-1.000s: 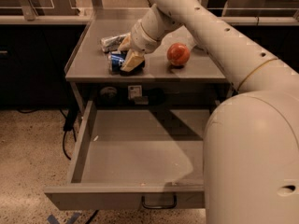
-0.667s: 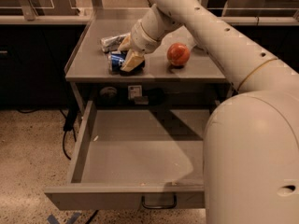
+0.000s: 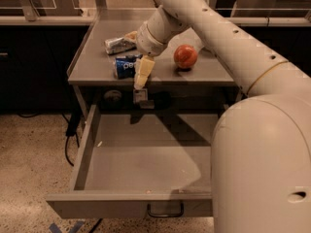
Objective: Pick pepsi can from top drawer and place on counter
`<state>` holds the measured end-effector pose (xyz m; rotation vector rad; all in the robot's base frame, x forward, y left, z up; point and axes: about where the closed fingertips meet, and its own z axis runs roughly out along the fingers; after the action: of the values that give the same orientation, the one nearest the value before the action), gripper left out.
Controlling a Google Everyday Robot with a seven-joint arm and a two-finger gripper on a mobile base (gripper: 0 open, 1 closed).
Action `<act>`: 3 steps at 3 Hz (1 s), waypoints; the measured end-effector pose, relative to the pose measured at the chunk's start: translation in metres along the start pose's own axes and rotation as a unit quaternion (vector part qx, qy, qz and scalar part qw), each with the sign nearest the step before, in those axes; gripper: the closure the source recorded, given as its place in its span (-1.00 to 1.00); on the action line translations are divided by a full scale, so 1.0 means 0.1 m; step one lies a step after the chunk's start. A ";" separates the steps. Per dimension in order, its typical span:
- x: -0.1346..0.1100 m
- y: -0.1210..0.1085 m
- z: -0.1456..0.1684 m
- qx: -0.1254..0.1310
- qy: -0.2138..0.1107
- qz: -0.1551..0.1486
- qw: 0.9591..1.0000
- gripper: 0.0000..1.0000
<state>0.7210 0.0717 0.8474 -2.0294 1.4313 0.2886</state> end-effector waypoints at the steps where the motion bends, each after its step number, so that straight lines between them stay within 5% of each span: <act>1: 0.00 0.00 0.00 0.000 -0.001 0.000 1.000 -1.00; 2: -0.10 -0.03 -0.22 0.008 0.016 -0.001 1.000 -1.00; 3: -0.28 -0.03 -0.64 0.051 -0.018 -0.006 0.999 -1.00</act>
Offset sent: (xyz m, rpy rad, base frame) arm -0.0153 -0.0196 0.0760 -0.0733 -0.0711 -0.0636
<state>0.7016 0.0557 0.9125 -1.9398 1.3839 0.2407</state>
